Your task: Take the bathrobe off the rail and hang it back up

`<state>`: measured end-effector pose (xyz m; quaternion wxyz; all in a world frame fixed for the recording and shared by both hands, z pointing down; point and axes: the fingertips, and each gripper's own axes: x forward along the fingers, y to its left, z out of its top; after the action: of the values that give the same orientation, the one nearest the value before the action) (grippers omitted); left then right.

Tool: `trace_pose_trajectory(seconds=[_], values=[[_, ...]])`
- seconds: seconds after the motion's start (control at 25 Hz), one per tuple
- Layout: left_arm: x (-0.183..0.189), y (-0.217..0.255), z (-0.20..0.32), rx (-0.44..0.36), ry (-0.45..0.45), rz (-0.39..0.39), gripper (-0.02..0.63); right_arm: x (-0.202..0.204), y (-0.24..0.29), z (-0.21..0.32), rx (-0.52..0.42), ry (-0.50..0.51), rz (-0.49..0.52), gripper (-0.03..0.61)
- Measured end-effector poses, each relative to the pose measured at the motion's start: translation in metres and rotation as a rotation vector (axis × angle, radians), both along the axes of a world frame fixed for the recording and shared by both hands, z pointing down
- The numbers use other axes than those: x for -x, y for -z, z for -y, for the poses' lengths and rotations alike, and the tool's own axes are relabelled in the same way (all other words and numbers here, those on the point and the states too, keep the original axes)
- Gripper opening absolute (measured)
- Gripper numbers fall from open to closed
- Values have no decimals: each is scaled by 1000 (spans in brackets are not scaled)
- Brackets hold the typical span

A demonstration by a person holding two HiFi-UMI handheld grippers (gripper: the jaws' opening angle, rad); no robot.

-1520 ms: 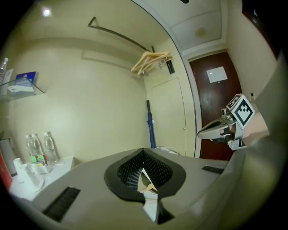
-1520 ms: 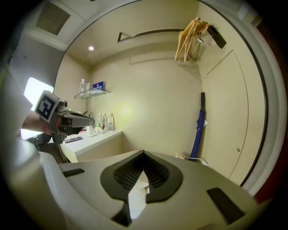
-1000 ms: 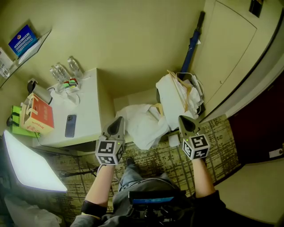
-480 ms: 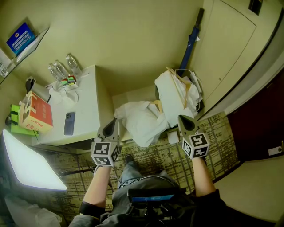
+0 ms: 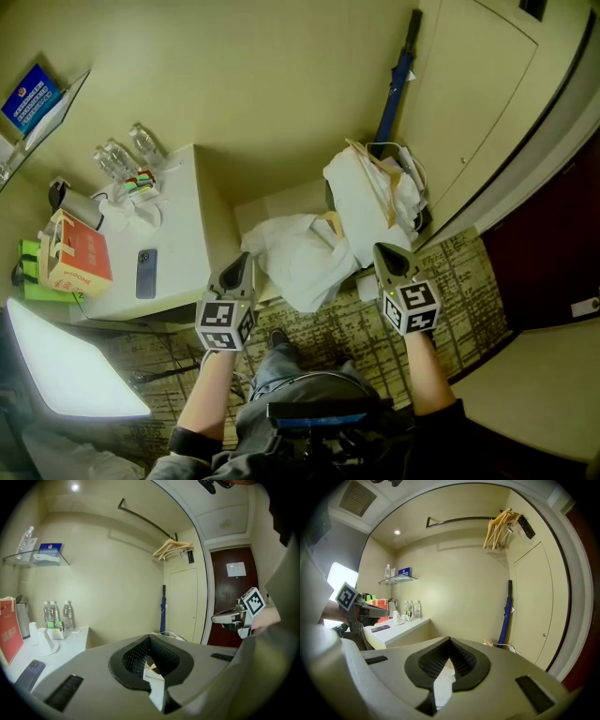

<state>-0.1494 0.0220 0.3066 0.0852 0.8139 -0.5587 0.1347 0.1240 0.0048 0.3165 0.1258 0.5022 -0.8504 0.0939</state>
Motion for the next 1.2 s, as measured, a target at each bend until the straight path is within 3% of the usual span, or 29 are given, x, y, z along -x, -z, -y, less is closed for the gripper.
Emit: trace_pose_trajectory(seconds=[0.52, 0.68, 0.84, 0.96, 1.2], values=[[-1, -41, 84, 117, -185, -70, 17, 40, -27, 62, 20, -106, 10, 25], [-2, -60, 114, 172, -236, -107, 36, 52, -38, 99, 5, -108, -48, 25], [-10, -108, 140, 255, -270, -153, 85, 50, -58, 146, -3, -111, -82, 25], [-23, -156, 153, 357, -280, -236, 162, 46, -83, 177, 0, -92, -94, 25], [-60, -260, 198, 464, -233, -383, 229, 35, -161, 245, 36, -53, -78, 25]])
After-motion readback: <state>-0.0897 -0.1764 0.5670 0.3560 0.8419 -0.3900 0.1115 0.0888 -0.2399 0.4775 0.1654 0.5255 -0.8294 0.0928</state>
